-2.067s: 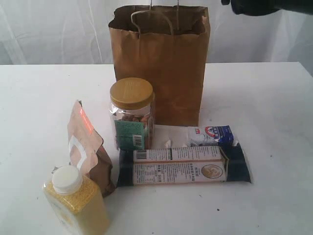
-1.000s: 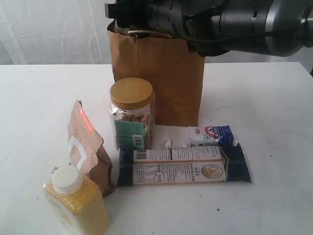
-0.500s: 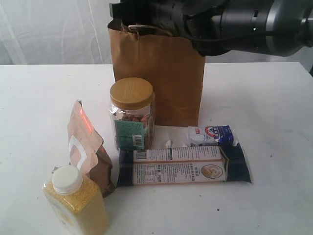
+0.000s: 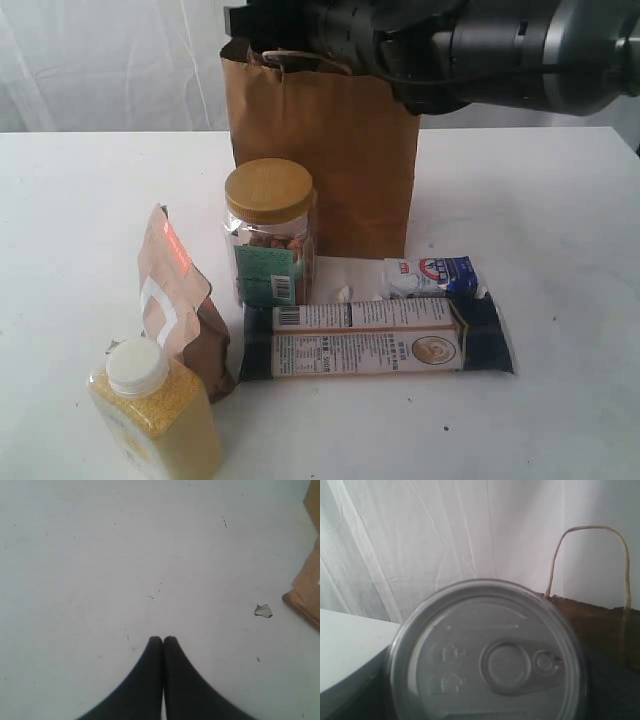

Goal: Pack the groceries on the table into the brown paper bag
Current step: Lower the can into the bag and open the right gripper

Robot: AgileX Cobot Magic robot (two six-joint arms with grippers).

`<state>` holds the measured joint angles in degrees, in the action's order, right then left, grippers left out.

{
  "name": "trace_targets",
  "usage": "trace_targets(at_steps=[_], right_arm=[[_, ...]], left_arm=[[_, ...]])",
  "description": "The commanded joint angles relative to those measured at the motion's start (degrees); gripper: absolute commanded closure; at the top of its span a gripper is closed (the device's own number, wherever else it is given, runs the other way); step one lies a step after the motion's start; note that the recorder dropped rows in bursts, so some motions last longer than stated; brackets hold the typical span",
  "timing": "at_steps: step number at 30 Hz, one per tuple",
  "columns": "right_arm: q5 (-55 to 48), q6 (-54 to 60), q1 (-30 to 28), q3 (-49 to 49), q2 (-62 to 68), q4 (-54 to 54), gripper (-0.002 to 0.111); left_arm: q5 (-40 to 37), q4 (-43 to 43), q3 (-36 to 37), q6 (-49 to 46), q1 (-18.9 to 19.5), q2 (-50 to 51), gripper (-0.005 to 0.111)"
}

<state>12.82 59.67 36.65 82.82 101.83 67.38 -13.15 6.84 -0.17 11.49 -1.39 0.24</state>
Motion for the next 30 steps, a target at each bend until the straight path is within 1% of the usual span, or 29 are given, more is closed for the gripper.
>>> trace_targets(at_steps=[1, 11, 13, 16, 18, 30], right_arm=[[2.2, 0.7, -0.2, 0.6, -1.0, -0.3, 0.054], [-1.7, 0.5, -0.2, 0.6, -1.0, -0.3, 0.053], [-1.7, 0.5, -0.2, 0.6, -1.0, -0.3, 0.047], [-1.8, 0.5, -0.2, 0.6, -1.0, -0.3, 0.035], [-1.3, 0.5, -0.2, 0.6, -1.0, -0.3, 0.031], [1.6, 0.5, -0.2, 0.6, -1.1, -0.3, 0.031]], left_arm=[[0.2, -0.4, 0.2, 0.2, 0.0, -0.2, 0.107], [0.2, -0.4, 0.2, 0.2, 0.0, -0.2, 0.107], [0.2, -0.4, 0.2, 0.2, 0.0, -0.2, 0.107], [0.2, -0.4, 0.2, 0.2, 0.0, -0.2, 0.107], [0.2, -0.4, 0.2, 0.2, 0.0, -0.2, 0.107], [0.2, -0.4, 0.2, 0.2, 0.0, -0.2, 0.107]])
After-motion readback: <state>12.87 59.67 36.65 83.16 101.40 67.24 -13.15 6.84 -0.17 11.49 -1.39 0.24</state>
